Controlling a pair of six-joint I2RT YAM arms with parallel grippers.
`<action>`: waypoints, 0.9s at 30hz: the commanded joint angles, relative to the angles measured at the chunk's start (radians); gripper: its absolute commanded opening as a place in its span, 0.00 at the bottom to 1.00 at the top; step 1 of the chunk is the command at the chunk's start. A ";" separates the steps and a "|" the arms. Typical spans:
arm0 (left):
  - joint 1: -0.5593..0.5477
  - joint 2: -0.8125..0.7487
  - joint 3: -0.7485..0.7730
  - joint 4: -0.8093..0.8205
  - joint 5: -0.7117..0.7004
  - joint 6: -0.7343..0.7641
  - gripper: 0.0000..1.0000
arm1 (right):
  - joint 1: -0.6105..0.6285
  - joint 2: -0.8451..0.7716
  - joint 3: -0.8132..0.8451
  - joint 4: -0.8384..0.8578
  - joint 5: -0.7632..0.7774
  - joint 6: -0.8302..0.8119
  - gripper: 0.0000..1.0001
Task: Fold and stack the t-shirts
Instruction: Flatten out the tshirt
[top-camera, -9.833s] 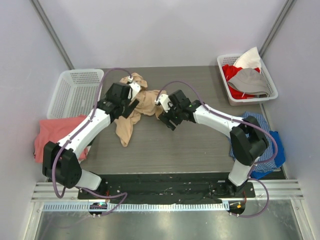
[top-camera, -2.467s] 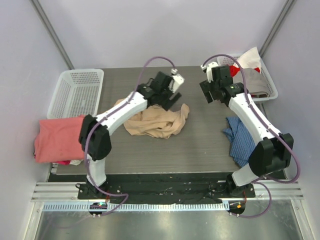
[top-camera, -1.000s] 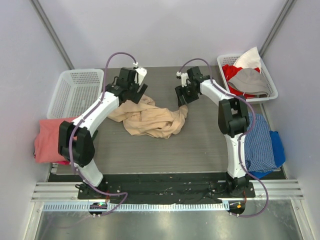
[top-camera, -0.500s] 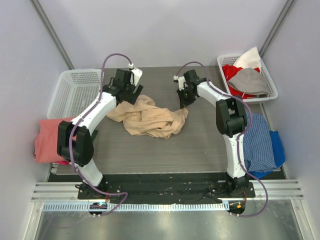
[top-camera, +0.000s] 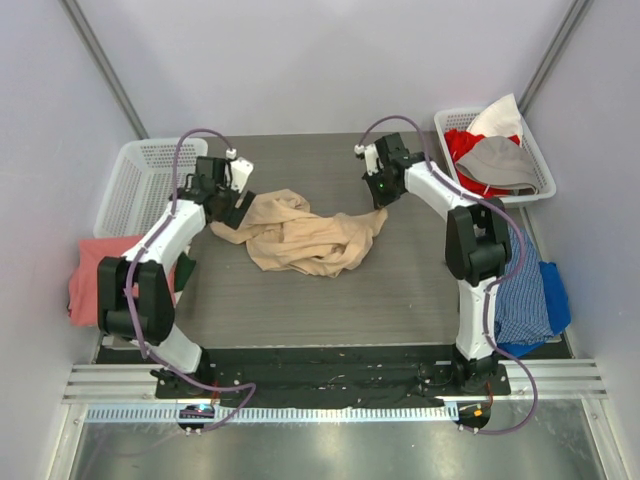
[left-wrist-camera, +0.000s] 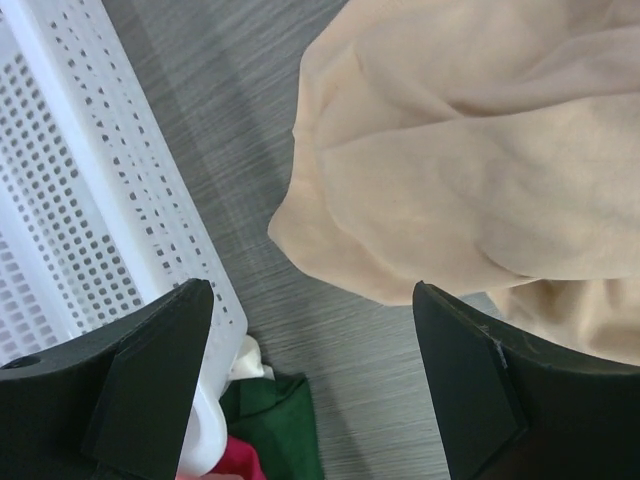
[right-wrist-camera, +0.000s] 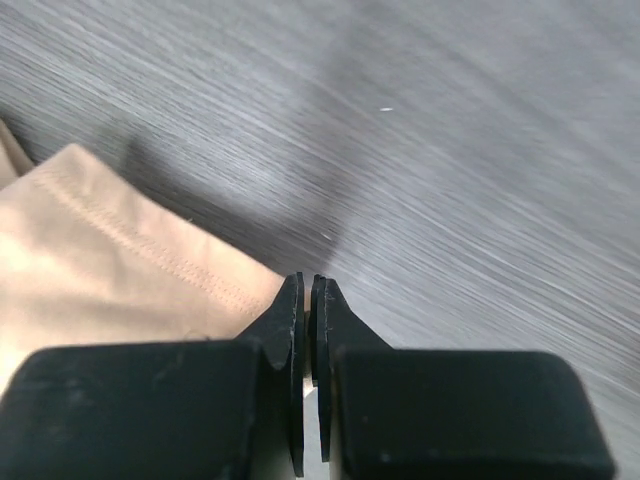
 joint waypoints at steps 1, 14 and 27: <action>0.054 0.051 0.023 0.035 0.134 0.049 0.85 | 0.001 -0.137 0.018 -0.005 0.078 -0.032 0.01; 0.063 0.410 0.414 -0.102 0.325 0.057 0.77 | 0.003 -0.293 -0.069 -0.051 0.206 -0.060 0.01; 0.091 0.489 0.445 -0.220 0.434 0.155 0.72 | 0.003 -0.405 -0.133 -0.053 0.336 -0.098 0.01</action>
